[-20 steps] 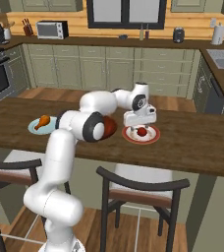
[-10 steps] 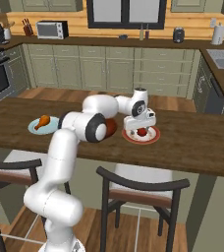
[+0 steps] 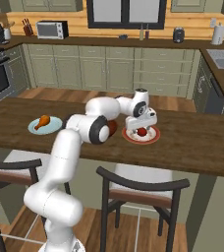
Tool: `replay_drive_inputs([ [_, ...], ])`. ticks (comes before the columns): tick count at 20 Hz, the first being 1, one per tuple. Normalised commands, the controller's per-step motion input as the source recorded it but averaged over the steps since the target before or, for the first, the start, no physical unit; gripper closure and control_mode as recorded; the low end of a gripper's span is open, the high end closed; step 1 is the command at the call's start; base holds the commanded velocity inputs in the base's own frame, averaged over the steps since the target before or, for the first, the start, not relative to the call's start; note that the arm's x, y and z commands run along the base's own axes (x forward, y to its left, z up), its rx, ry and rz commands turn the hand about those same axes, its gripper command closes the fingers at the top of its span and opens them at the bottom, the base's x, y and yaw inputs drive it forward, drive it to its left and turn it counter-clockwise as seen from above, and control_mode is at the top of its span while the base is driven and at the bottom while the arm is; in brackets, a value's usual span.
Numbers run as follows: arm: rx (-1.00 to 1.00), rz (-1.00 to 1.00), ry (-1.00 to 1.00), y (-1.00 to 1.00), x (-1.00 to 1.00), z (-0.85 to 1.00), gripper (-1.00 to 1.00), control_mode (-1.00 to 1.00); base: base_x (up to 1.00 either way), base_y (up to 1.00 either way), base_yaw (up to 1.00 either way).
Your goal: Pick the chicken drumstick and bell pepper from their plates and place them in the bowl. Then put the bowl in the fridge.
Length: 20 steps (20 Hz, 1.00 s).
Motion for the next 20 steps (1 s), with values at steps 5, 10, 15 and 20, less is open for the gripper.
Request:
replay_drive_inputs([
  [5,0.0,0.0,-0.01,-0.03,0.31,-0.11,-1.0,-1.0,0.0,0.0,0.0],
  [10,0.0,0.0,0.0,0.0,0.03,-0.33,-1.0,-1.0,0.0,0.0,0.0],
  [15,0.0,0.0,0.0,0.0,-0.03,-0.37,1.0,-1.0,0.0,0.0,0.0],
  [20,0.0,0.0,0.0,0.02,-0.08,-0.16,1.0,-1.0,0.0,0.0,0.0],
])
